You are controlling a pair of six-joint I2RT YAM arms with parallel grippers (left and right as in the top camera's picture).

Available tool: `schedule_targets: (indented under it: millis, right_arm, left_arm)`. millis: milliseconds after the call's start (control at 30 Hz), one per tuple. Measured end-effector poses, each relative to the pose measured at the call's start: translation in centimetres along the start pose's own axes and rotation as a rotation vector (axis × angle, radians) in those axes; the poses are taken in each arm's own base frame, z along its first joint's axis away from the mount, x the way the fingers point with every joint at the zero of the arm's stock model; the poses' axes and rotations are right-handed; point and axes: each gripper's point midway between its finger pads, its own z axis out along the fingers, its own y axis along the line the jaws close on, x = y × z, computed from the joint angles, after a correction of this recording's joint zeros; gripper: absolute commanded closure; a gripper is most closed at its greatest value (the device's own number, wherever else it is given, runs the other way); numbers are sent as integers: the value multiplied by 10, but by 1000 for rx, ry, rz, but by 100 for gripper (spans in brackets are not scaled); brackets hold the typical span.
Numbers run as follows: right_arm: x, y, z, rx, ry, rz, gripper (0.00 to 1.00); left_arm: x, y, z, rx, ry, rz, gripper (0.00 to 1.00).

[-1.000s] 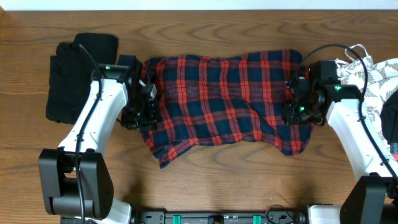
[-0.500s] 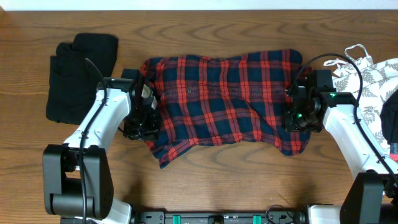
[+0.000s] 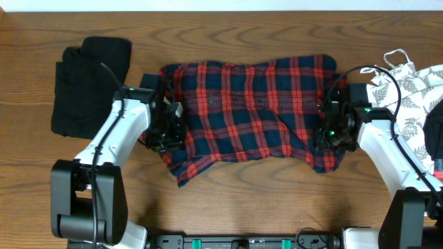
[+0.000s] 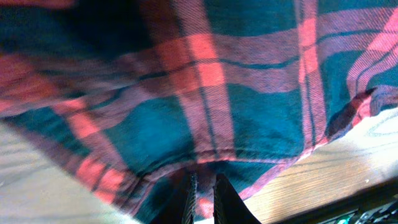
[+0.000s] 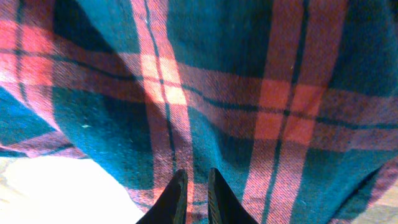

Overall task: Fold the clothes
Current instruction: 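Move both grippers to the shirt's near bottom corners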

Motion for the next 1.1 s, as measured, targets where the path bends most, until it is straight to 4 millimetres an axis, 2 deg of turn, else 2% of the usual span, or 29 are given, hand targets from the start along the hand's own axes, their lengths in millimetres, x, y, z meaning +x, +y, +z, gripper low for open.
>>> schedule_targets:
  millis: [133,333,600,733,900,1100]
  right_arm:
    - [6,-1,6,1,12,3,88]
    - [8,-2,7,1,16,4,88]
    - [25,-3,6,8,85,36,91]
    - [30,-3,7,10,103,58,90]
    - [43,-6,16,13,128,77,89]
    - [71,-10,31,18,187,103,90]
  left_arm:
    - [6,-4,10,1,14,23,87]
    - [25,5,25,-12,69,3,88]
    - [69,23,49,-33,192,-43,85]
    - [86,28,56,-41,240,-62,85]
    - [90,29,56,-44,253,-67,85]
    - [90,29,56,-43,252,-66,86]
